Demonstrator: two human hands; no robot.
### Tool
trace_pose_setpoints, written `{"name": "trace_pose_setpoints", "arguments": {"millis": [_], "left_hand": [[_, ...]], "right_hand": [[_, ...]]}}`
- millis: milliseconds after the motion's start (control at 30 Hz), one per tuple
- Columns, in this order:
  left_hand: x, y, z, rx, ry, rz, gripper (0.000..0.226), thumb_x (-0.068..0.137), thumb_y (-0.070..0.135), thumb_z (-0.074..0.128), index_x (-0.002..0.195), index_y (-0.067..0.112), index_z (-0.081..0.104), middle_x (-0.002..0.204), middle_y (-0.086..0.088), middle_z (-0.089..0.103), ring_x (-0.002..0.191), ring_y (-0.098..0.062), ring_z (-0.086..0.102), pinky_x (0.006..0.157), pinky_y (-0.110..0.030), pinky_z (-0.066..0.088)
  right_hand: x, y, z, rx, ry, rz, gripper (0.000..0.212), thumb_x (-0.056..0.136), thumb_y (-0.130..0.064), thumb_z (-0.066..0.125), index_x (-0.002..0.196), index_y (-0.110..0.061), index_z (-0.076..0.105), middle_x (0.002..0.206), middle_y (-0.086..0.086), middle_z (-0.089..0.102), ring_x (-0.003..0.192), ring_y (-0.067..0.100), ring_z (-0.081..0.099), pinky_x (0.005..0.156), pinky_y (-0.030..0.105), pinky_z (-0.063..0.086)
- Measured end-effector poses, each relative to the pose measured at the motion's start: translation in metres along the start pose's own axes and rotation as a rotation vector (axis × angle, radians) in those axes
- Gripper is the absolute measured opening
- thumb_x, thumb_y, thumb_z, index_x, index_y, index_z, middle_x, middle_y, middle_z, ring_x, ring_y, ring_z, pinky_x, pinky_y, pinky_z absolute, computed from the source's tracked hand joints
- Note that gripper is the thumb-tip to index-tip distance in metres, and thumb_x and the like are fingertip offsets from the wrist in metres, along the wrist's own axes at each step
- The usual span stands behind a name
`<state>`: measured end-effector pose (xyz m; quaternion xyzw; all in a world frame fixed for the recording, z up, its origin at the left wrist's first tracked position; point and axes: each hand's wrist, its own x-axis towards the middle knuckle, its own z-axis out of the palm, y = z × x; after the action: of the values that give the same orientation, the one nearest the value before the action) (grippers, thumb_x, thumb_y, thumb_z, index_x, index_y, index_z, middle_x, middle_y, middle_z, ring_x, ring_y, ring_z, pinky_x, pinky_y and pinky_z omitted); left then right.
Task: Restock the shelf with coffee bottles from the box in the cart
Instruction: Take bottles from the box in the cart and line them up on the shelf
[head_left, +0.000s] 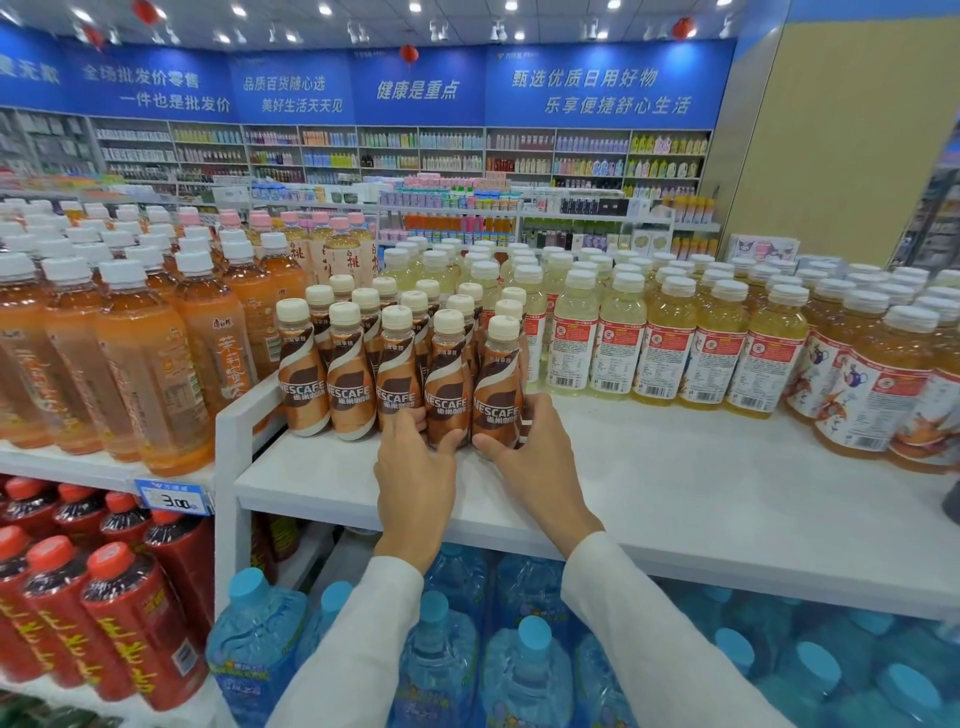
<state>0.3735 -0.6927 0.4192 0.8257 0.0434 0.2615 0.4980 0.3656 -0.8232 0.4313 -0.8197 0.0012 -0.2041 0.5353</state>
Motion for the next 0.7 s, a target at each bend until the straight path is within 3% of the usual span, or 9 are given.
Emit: {"name": "trace_pose_setpoints", "arguments": {"millis": [700], "left_hand": [[-0.0033,0.0062,-0.005,0.013,-0.013,-0.025,0.032,0.089,0.04,0.074,0.108,0.021,0.056,0.111,-0.001,0.064,0.102,-0.024,0.061,0.091,-0.045,0.054]], "right_hand": [[-0.0012,-0.0002,0.0028,-0.06,0.009,-0.001,0.063,0.085,-0.037,0.078,0.134,-0.026,0.04,0.134,-0.002,0.055,0.122,0.018,0.057,0.104,0.039,0.051]]}}
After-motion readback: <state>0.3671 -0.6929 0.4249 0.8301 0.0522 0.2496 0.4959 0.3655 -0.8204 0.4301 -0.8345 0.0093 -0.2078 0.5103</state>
